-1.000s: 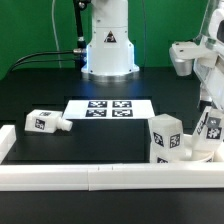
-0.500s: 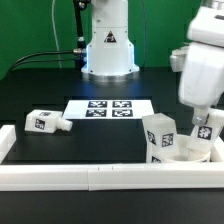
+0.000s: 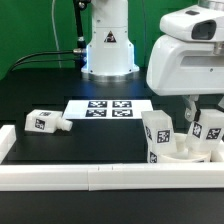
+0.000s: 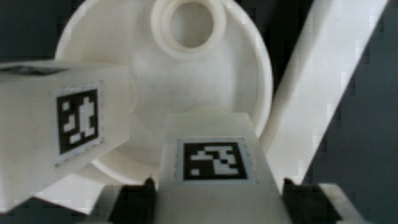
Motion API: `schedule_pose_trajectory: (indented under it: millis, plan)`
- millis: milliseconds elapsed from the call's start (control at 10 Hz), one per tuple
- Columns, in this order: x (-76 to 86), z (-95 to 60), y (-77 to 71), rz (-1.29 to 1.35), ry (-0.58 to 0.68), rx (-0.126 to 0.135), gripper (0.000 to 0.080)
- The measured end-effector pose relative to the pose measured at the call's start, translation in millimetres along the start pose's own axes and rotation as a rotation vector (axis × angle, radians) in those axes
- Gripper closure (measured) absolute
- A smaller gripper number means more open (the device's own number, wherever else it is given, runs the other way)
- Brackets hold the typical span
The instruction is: Assemble stool
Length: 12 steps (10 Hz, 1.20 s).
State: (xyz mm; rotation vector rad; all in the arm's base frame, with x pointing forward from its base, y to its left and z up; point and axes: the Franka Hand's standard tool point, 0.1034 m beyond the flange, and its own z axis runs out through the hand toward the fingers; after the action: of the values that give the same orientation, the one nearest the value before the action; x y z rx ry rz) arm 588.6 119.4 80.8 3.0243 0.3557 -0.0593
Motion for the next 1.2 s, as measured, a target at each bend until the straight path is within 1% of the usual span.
schedule_pose_trajectory:
  millis: [100,200,300,400,600,800,1000,1100,1200]
  plan:
    - [0.0,0.0,-0.9,0.092,0.000,0.005,0.0465]
    - [0.0,-0.2,-2.5,0.210,-0.002,0.016,0.0465]
    - [0.1,-0.3,-4.3,0.388,-0.005,0.029,0.0465]
    - [0.1,-0.2,-5.3,0.554,-0.015,0.056,0.0465]
    - [2.6,2.0,-0.3,0.886,-0.024,0.152,0.0465]
    - [1.5,3.0,-1.9,0.970,-0.032,0.151,0.0465]
    - [1.5,3.0,-2.6,1.109,-0.043,0.150,0.0464]
    - [1.7,2.9,-2.7,1.172,-0.049,0.155,0.0464]
    - [2.3,3.3,-2.8,1.385,-0.069,0.178,0.0464]
